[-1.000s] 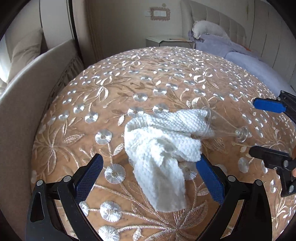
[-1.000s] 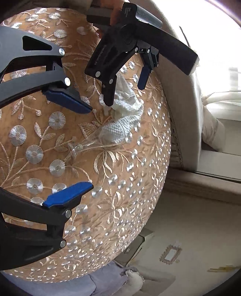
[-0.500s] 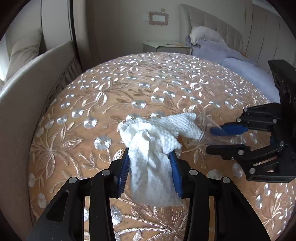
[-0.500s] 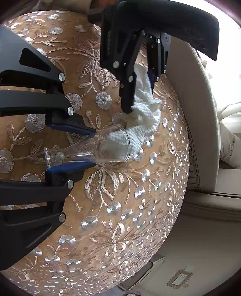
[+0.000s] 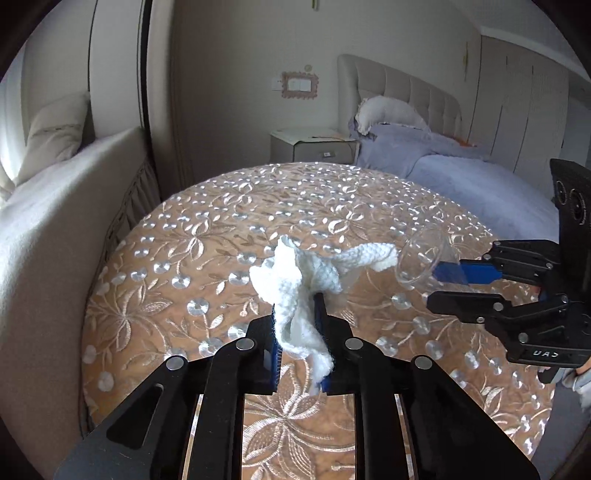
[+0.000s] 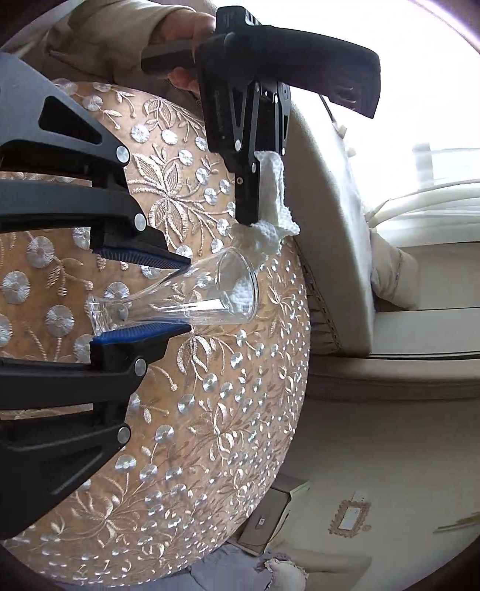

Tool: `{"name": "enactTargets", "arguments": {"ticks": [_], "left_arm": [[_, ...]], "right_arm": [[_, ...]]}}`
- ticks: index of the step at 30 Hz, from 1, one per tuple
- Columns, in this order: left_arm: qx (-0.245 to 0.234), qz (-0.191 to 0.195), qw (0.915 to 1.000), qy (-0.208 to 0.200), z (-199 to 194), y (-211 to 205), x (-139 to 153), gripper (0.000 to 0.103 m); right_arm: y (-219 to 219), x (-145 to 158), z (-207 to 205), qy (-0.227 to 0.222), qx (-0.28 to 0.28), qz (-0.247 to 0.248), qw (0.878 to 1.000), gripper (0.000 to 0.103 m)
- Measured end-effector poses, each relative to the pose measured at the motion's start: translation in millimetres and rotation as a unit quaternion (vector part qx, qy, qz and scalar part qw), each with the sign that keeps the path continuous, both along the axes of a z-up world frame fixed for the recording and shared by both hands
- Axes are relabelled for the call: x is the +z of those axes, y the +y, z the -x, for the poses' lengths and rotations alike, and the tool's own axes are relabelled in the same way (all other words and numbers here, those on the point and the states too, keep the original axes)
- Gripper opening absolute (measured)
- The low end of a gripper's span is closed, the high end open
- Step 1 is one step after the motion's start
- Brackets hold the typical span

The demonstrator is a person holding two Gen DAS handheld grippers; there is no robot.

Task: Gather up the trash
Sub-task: 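Carry the cloth and glass over the bin and release both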

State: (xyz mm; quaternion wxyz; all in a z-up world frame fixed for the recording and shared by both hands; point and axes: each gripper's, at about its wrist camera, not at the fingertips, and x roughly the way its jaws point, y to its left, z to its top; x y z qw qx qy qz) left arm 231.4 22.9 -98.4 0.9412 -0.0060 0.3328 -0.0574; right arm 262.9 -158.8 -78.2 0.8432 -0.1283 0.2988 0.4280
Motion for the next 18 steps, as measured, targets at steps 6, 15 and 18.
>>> {"name": "enactTargets", "arguments": {"ticks": [6,15,18], "left_arm": [[-0.026,-0.008,0.9990,-0.035,25,-31,18,0.012],[-0.105,-0.010,0.9924,-0.063,62,-94,38,0.012],[-0.142,-0.003,0.9880,-0.061,71,-120,36,0.012]], "right_arm": [[-43,22,38,-0.029,-0.045,-0.016,0.998,0.031],[-117,44,94,-0.070,-0.133,-0.047,0.988,0.031],[-145,51,117,-0.082,-0.165,-0.058,0.981,0.031]]}}
